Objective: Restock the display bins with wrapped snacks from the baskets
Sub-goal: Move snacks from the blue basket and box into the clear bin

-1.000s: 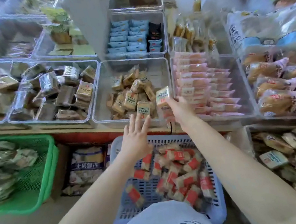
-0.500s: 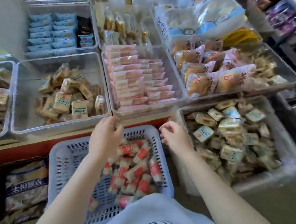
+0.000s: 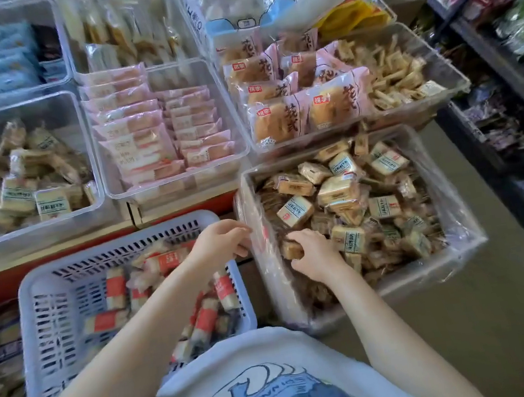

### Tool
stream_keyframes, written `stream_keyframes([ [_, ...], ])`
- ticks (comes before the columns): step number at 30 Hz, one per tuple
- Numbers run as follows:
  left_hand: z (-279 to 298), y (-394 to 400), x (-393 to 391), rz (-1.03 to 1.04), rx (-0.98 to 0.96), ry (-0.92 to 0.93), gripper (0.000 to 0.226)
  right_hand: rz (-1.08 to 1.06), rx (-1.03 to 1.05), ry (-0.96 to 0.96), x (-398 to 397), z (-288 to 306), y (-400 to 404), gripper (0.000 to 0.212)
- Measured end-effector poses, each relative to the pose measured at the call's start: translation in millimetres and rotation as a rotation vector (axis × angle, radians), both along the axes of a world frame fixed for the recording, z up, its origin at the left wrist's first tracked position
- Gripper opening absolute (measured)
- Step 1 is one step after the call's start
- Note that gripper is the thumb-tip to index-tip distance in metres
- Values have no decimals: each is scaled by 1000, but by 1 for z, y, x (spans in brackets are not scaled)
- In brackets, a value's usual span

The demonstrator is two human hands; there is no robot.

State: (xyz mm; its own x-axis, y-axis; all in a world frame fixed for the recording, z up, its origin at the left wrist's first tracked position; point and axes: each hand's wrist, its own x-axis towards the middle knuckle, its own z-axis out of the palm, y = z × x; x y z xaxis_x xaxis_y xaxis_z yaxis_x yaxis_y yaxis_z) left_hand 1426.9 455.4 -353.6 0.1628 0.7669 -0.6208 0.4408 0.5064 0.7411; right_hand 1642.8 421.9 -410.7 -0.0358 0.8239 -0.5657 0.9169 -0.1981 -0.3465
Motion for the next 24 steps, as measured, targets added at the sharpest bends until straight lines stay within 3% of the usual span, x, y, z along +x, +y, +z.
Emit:
stream_keyframes([
  [3,5,-2,-5,66,-29,-28,23,-292,162,251,2,17,-3,30],
  [7,23,-6,-10,136,-15,-167,15,-519,125,683,-16,67,8,11],
  [10,35,-7,-19,174,-2,-299,29,-491,47,856,-46,90,22,33],
  [13,43,-7,-40,311,30,-337,33,-489,-27,944,-78,98,37,47],
  [16,47,-8,-76,492,59,-372,32,-430,-71,1024,-108,101,44,47],
  [20,46,-15,-130,615,61,-364,28,-277,-223,928,-166,86,60,31],
  [24,27,-14,-192,900,-38,-269,26,-353,-238,838,-252,70,96,42],
])
